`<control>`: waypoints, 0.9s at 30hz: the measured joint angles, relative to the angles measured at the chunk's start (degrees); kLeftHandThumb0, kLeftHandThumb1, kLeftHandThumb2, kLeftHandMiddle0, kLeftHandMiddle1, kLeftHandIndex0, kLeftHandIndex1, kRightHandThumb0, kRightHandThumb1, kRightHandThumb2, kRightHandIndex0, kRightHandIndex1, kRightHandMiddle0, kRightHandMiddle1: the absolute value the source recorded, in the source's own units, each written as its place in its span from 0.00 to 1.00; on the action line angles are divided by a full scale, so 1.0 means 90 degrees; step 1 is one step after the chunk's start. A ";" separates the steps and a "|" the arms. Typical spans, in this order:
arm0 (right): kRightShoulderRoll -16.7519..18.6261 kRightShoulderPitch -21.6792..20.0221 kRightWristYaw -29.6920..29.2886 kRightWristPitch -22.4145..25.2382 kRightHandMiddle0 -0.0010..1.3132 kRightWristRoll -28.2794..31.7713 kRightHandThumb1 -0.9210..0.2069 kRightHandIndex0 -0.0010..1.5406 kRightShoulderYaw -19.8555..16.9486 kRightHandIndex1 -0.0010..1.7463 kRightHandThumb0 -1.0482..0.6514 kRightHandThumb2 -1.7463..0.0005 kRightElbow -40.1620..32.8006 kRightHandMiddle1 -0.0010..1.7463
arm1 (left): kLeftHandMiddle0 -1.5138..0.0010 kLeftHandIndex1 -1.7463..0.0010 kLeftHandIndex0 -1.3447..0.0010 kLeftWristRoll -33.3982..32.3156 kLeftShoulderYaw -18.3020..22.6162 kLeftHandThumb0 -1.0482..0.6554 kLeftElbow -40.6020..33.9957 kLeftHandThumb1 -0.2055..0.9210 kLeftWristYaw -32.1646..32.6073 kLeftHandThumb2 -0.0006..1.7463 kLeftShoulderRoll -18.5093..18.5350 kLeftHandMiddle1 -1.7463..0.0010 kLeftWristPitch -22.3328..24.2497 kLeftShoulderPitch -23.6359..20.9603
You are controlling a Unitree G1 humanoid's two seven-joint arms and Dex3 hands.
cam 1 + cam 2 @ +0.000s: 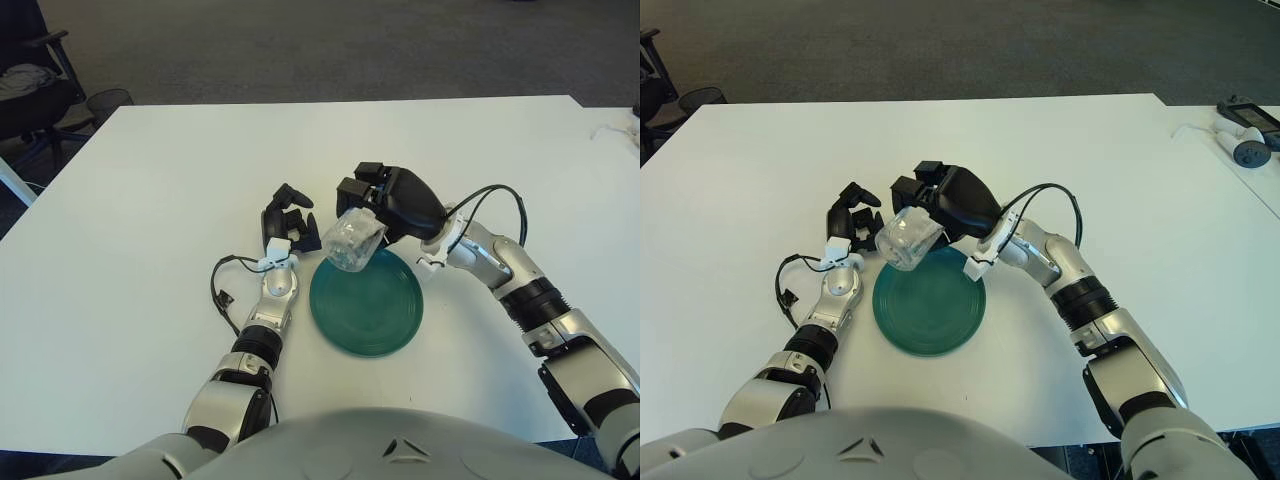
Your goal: Put the bottle into the plate.
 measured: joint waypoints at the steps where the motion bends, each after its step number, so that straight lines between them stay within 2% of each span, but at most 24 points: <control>1: -0.0019 0.0019 -0.0002 -0.0056 0.43 -0.0018 0.49 0.69 0.0000 1.00 0.35 0.28 0.0018 1.00 | 0.11 0.00 0.40 0.0018 -0.0003 0.28 -0.0006 0.25 0.0010 0.92 0.0000 0.00 0.0021 0.0001; 15: -0.0089 0.0101 0.0020 -0.0343 0.42 -0.0370 0.48 0.70 0.0000 1.00 0.35 0.30 0.0028 1.00 | 0.12 0.00 0.48 0.0222 -0.0068 0.31 -0.0034 0.35 0.0246 0.84 0.0010 0.00 0.0181 -0.0004; 27: -0.0134 0.0281 -0.0079 -0.0396 0.44 -0.0810 0.50 0.72 0.0005 1.00 0.35 0.28 -0.0100 1.00 | 0.13 0.00 0.47 0.0222 -0.0096 0.31 0.0037 0.34 0.0231 0.85 0.0038 0.00 0.0167 -0.0052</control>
